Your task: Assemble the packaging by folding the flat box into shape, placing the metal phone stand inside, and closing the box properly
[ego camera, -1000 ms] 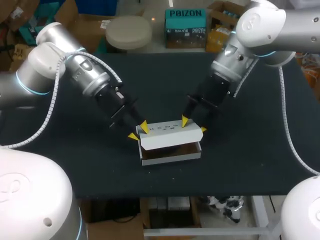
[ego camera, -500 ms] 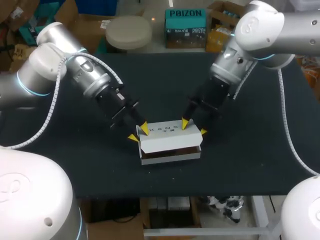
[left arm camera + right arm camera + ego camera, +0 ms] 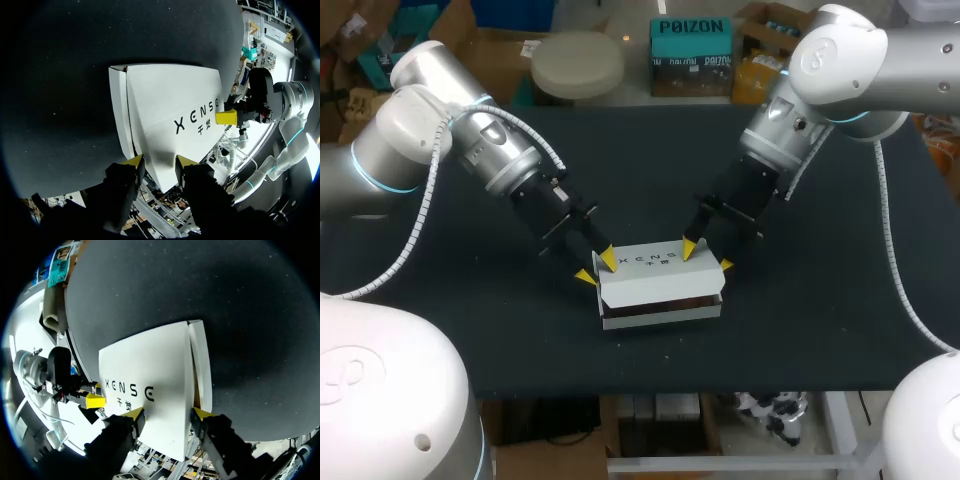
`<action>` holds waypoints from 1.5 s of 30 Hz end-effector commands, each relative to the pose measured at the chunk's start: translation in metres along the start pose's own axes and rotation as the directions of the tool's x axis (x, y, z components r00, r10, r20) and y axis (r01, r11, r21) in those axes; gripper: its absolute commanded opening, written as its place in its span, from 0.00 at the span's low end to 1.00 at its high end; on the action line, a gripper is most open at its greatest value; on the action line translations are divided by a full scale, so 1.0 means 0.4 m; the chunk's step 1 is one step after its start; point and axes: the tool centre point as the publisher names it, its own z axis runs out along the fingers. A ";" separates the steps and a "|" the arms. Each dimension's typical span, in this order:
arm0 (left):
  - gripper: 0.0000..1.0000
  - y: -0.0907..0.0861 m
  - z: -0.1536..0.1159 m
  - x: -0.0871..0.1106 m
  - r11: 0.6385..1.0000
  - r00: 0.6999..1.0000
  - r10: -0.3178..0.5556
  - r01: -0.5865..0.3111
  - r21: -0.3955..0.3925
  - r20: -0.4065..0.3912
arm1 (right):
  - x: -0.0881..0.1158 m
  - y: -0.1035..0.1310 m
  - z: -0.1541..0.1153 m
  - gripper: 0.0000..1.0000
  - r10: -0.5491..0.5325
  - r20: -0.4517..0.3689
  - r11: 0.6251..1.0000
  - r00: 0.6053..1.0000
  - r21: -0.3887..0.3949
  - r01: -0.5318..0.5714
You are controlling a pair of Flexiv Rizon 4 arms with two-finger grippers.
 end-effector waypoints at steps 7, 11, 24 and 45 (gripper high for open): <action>0.43 0.010 -0.004 0.003 1.000 1.000 0.006 -0.007 0.030 0.028 | 0.006 0.009 0.006 0.60 0.002 0.003 1.000 1.000 0.003 -0.002; 0.44 0.012 -0.007 0.004 0.999 0.999 0.007 -0.009 0.042 0.036 | 0.005 0.012 0.010 0.59 0.005 0.003 1.000 1.000 0.005 -0.005; 0.46 0.043 -0.032 0.023 0.991 0.993 0.026 -0.040 0.127 0.113 | 0.004 0.013 0.010 0.62 0.009 0.001 1.000 1.000 0.007 -0.009; 1.00 0.106 -0.076 0.121 0.843 0.778 0.423 -0.526 0.114 0.465 | 0.004 0.013 0.010 0.59 0.009 0.001 1.000 1.000 0.007 -0.009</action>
